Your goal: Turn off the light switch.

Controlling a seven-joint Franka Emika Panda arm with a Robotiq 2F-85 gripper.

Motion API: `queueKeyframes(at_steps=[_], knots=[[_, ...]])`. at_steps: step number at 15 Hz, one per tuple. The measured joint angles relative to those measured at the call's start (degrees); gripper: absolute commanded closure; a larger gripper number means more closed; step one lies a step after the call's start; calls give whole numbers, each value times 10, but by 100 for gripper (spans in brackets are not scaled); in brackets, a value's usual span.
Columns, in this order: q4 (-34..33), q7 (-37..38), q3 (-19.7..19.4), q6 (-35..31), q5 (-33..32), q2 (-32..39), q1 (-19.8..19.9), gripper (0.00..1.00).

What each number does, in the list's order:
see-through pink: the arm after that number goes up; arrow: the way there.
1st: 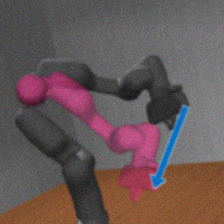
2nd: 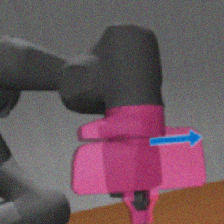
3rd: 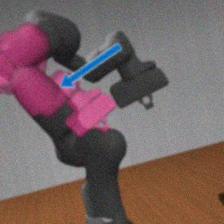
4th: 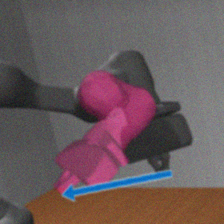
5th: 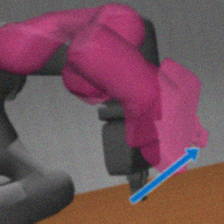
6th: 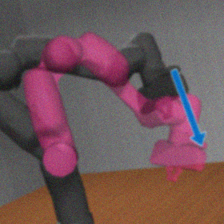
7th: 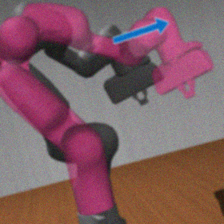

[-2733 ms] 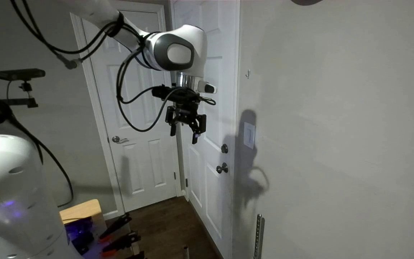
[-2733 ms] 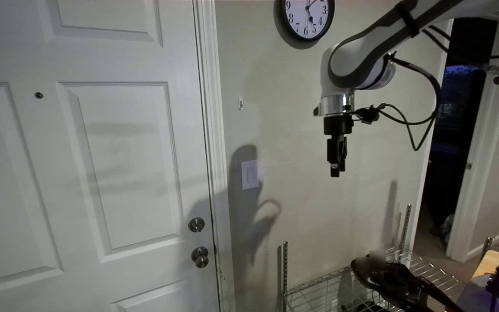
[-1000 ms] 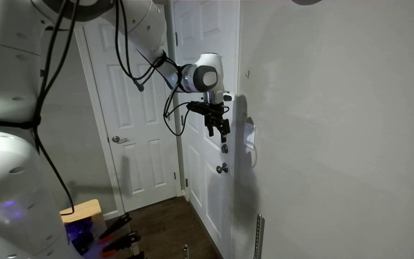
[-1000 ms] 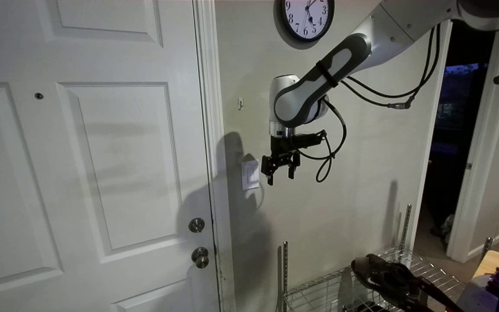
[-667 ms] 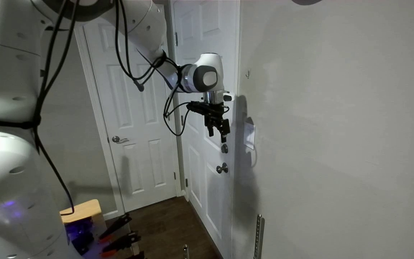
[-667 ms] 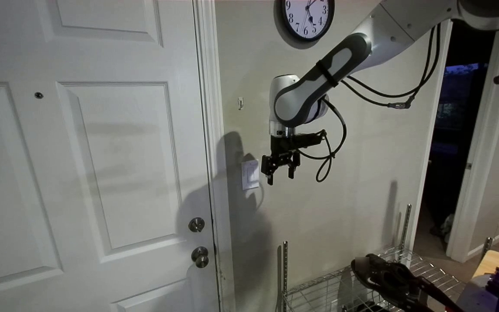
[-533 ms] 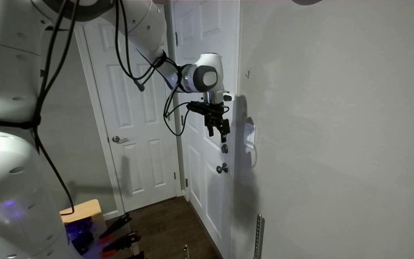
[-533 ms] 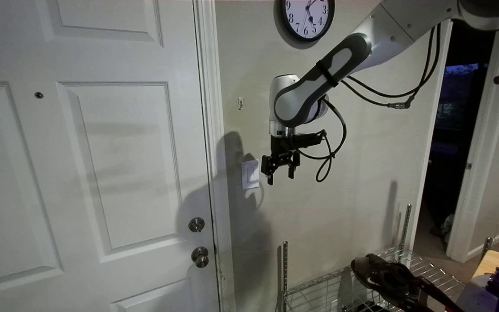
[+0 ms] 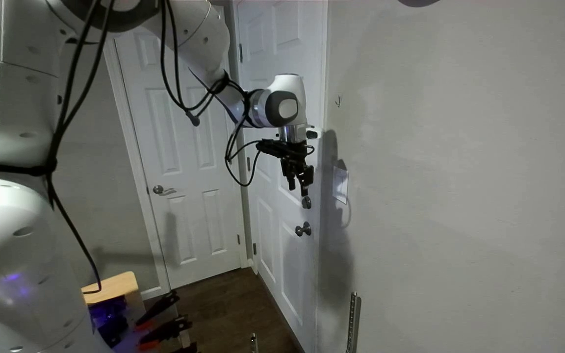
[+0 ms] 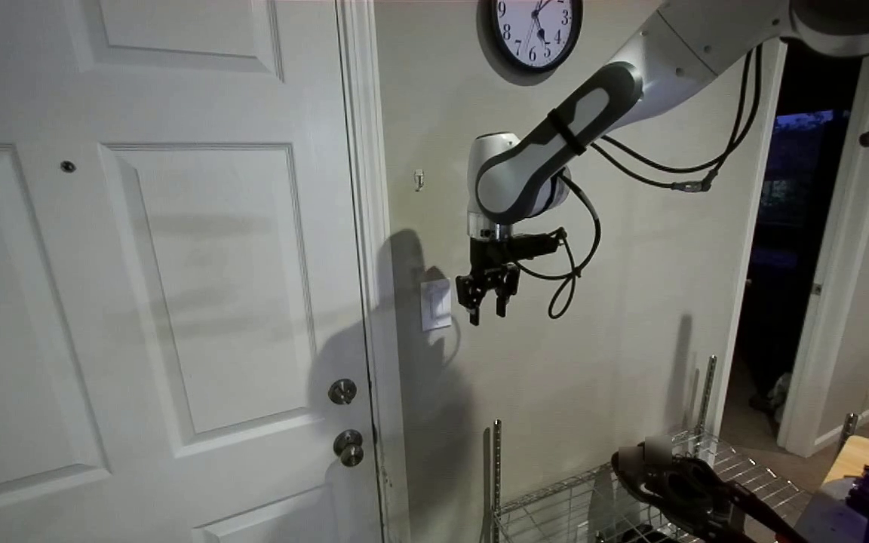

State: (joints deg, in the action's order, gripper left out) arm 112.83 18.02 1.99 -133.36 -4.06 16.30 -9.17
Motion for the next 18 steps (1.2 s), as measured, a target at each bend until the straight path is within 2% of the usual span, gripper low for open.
queueKeyframes(at_steps=[6,8,14,18], knots=[[-31,0,3,-22,-2,38,-12,97],[-41,3,0,-32,-14,51,-18,100],[-71,31,-27,-72,-58,96,-34,98],[-86,59,-53,-121,-79,120,-48,99]])
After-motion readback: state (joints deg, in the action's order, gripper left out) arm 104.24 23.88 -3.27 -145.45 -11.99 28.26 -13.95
